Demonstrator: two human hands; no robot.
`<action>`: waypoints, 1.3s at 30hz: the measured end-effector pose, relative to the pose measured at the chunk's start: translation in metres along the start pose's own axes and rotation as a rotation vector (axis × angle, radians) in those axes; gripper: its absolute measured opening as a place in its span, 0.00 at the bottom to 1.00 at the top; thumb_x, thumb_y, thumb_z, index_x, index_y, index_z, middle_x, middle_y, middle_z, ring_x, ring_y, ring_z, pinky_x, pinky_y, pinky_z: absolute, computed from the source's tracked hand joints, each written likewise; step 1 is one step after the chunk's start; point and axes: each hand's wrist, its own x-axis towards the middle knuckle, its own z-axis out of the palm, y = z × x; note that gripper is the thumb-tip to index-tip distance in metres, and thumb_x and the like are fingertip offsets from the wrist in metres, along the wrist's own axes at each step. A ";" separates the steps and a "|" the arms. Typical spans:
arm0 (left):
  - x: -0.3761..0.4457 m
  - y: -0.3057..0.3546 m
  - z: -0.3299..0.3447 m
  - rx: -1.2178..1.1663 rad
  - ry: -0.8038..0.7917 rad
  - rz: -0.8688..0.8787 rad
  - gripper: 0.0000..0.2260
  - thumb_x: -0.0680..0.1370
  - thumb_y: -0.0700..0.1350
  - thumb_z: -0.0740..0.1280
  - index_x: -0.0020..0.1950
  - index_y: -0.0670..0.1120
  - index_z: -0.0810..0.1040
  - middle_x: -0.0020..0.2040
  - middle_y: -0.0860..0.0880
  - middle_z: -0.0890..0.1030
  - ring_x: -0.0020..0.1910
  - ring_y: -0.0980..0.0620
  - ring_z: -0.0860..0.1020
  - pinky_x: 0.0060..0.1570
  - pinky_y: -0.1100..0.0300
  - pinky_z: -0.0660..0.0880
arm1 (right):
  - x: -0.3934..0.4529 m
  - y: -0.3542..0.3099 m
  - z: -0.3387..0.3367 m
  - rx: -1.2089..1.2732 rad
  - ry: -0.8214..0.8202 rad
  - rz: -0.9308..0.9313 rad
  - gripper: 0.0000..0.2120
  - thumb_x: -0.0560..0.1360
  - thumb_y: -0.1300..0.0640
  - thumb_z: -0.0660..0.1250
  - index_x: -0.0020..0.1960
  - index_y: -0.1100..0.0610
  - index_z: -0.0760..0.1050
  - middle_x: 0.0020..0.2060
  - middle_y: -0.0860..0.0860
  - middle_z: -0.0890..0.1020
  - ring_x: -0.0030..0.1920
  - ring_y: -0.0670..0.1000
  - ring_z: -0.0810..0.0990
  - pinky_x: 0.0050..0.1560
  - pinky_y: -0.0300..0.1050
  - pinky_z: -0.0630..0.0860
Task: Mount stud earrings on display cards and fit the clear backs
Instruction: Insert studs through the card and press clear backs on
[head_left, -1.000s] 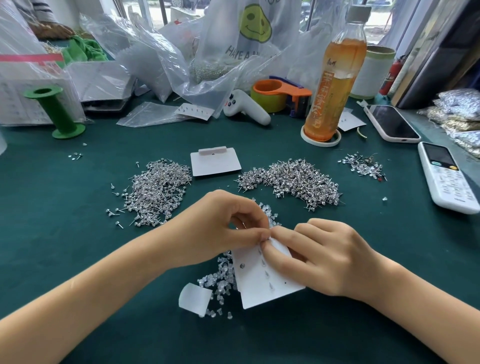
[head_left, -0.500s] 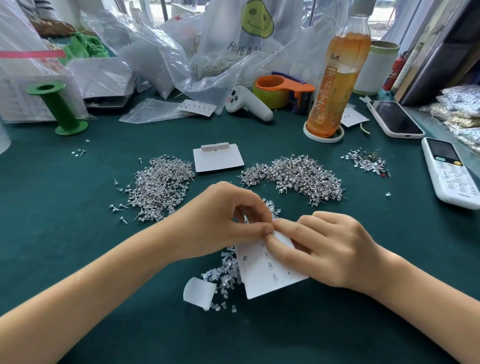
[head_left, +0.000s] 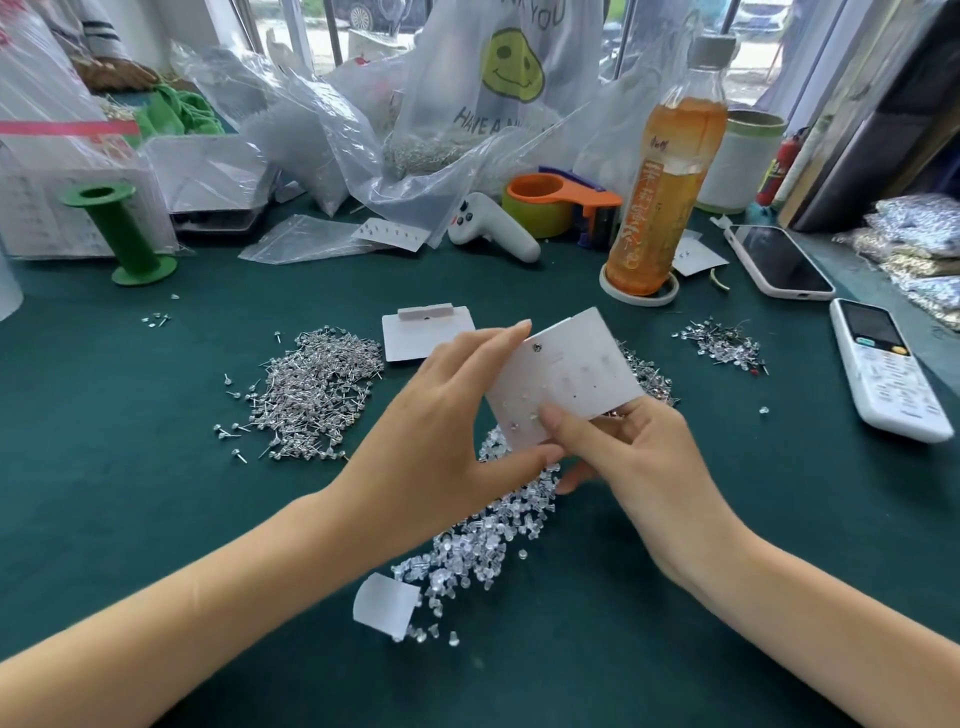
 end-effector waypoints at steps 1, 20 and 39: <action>0.000 0.000 0.000 0.013 0.010 0.011 0.36 0.69 0.56 0.73 0.73 0.45 0.66 0.62 0.56 0.69 0.62 0.58 0.68 0.61 0.72 0.63 | -0.001 0.001 0.001 0.022 -0.011 0.026 0.06 0.73 0.65 0.69 0.49 0.59 0.80 0.40 0.53 0.86 0.34 0.48 0.83 0.29 0.39 0.78; 0.005 -0.032 -0.002 0.126 0.022 -0.165 0.30 0.71 0.46 0.72 0.71 0.41 0.67 0.65 0.49 0.70 0.59 0.62 0.60 0.58 0.83 0.49 | 0.035 0.018 -0.039 -1.153 0.022 -0.326 0.03 0.71 0.56 0.74 0.41 0.55 0.81 0.69 0.55 0.72 0.74 0.54 0.61 0.74 0.42 0.42; 0.003 -0.029 -0.001 0.191 0.028 -0.163 0.31 0.72 0.49 0.72 0.71 0.42 0.67 0.65 0.48 0.72 0.63 0.53 0.64 0.66 0.63 0.57 | 0.053 0.024 -0.023 -1.142 0.103 -0.386 0.04 0.69 0.56 0.76 0.42 0.56 0.85 0.58 0.54 0.80 0.64 0.55 0.73 0.75 0.45 0.44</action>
